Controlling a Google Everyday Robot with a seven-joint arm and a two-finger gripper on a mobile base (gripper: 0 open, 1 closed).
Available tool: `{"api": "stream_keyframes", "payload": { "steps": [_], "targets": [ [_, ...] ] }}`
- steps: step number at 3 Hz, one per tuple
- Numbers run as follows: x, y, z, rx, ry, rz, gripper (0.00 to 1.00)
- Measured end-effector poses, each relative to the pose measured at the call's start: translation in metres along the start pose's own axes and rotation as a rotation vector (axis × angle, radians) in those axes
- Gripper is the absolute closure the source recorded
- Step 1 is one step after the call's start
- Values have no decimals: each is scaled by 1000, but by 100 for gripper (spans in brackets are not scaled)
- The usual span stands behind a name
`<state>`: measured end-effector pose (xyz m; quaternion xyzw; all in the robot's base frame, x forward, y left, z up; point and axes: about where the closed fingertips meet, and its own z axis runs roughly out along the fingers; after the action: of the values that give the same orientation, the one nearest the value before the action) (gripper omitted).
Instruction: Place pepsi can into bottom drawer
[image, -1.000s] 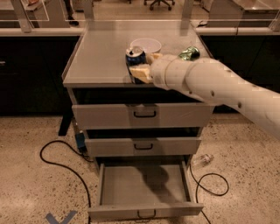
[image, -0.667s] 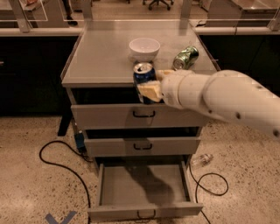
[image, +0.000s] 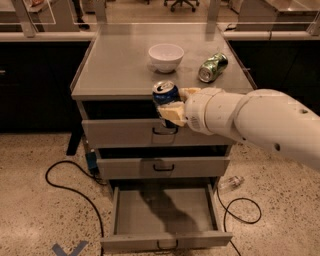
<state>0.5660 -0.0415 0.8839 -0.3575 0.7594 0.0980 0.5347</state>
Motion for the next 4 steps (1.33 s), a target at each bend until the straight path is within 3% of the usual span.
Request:
{"api": "stream_keyframes", "payload": {
  "steps": [1,2,3,4],
  "targets": [
    [25,10,-3,5,49,3,100],
    [86,34,-16,15,152,61,100],
    [119,52,-19,-9,209,77,100],
    [119,52,-19,-9,209,77,100]
  ]
}}
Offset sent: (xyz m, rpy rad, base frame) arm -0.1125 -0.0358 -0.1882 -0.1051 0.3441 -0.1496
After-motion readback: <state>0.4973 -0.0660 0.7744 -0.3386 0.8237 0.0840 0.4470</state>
